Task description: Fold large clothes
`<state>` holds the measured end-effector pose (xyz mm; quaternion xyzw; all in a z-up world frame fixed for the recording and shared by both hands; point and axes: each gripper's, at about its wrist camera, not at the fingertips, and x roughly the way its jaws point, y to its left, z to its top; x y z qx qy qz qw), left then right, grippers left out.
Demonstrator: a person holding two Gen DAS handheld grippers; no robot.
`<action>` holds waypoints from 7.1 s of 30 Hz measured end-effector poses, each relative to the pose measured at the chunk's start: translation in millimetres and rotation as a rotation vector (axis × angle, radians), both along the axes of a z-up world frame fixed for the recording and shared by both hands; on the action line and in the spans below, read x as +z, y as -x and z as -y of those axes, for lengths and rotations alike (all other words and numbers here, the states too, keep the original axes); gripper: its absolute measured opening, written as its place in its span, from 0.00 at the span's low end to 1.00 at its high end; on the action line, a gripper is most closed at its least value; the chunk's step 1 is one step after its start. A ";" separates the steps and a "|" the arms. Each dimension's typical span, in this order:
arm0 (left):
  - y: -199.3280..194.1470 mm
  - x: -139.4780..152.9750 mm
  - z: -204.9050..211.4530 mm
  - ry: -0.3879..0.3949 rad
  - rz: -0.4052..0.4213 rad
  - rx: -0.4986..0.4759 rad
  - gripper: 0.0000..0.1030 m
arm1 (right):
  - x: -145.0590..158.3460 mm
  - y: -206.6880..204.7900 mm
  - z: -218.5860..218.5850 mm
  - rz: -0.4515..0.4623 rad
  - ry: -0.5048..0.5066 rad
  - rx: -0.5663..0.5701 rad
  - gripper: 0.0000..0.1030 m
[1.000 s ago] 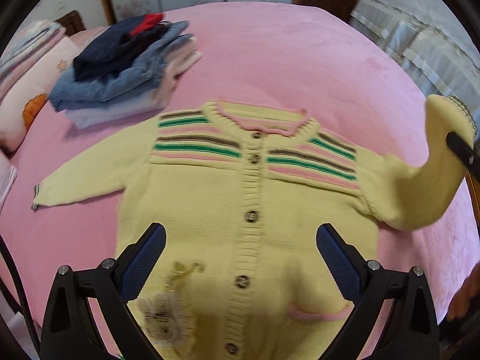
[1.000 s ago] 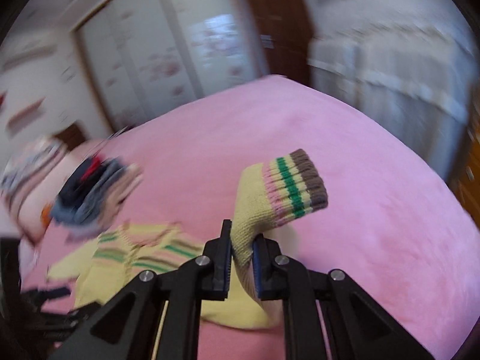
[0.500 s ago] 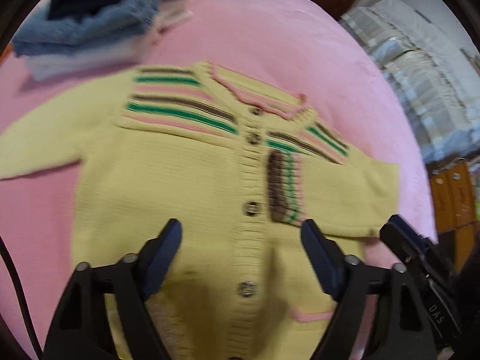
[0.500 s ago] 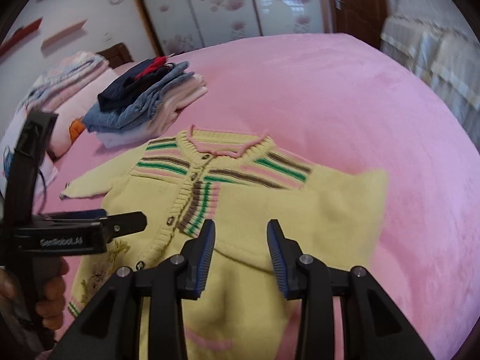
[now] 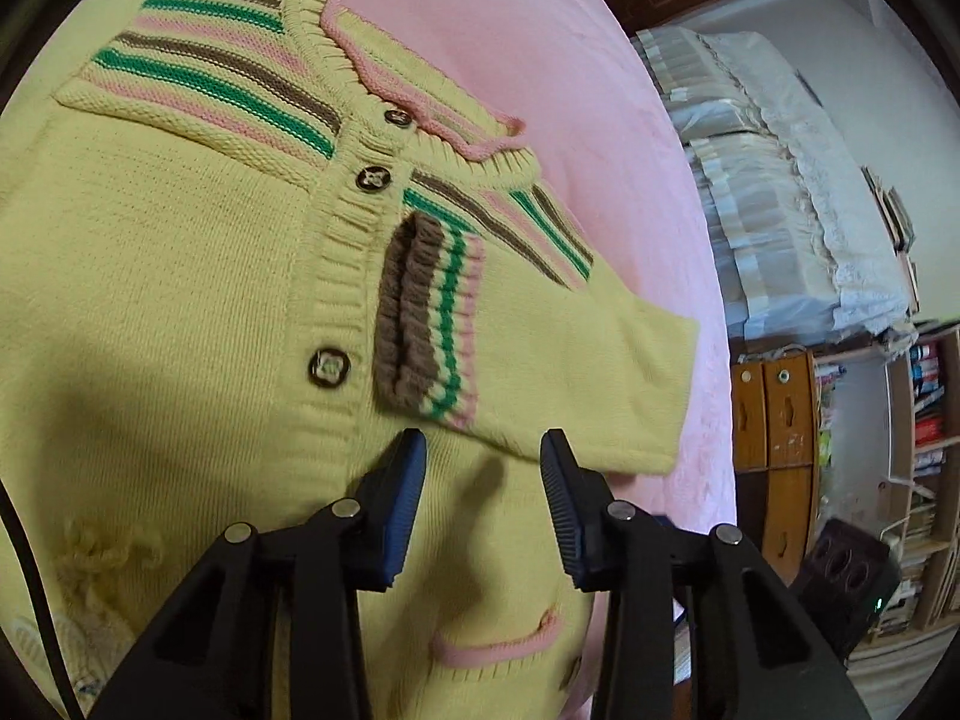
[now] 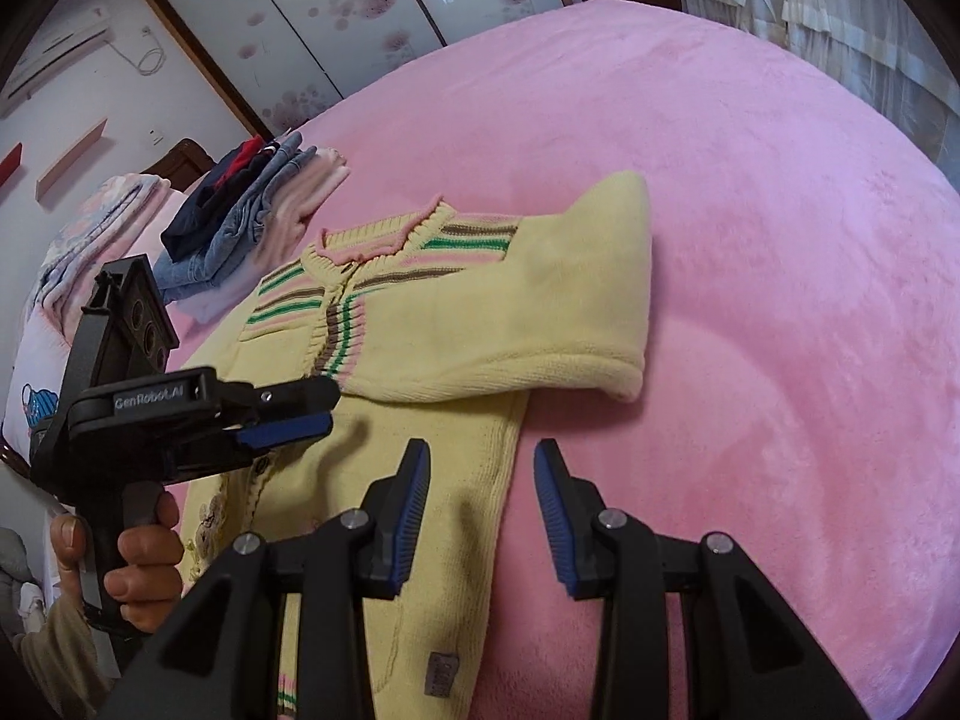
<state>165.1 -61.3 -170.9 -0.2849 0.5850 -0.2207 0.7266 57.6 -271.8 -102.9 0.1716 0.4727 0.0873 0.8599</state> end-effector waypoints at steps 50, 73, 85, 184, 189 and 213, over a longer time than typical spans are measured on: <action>-64.3 21.7 -112.0 -0.204 0.148 0.148 0.64 | 26.3 -64.5 -1.6 0.077 0.199 -0.061 0.60; -90.9 30.7 -113.0 -0.420 0.175 0.112 0.23 | -21.3 -123.6 14.8 -0.019 0.193 -0.195 0.19; -80.5 59.2 -51.4 -0.494 0.226 0.066 0.63 | 9.5 -100.5 -78.5 0.082 0.164 0.026 0.19; -14.0 110.8 -148.1 -0.196 0.446 0.173 0.06 | 31.2 -43.7 -181.8 0.032 0.241 0.056 0.04; -27.3 61.2 -89.6 -0.206 0.256 -0.008 0.47 | 27.4 -37.5 -132.9 -0.001 0.243 -0.029 0.04; 11.4 21.7 -187.0 -0.380 0.069 0.259 0.67 | 10.0 -53.8 -125.6 -0.029 0.005 0.017 0.40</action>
